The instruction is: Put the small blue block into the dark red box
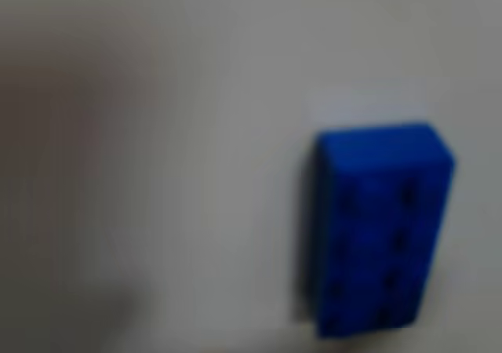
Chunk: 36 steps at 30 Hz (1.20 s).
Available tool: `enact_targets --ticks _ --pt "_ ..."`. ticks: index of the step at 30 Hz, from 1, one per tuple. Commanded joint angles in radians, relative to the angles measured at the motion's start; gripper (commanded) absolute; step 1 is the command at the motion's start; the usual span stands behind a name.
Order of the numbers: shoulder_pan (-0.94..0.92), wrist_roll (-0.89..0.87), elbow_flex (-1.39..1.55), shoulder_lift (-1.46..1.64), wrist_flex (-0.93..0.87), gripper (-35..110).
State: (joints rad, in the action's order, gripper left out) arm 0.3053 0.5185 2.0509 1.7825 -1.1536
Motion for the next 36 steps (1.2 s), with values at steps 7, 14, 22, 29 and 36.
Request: enact_targets --ticks 7,14,22,29,36 --pt "-0.008 -0.020 -0.101 -0.069 0.002 28" --pt "-0.003 -0.040 -0.121 -0.140 0.031 28" --pt "-0.009 -0.044 -0.164 -0.242 0.038 27" --pt "-0.025 -0.048 -0.172 -0.267 0.044 27" --pt "-0.026 -0.061 -0.166 -0.308 0.072 22"
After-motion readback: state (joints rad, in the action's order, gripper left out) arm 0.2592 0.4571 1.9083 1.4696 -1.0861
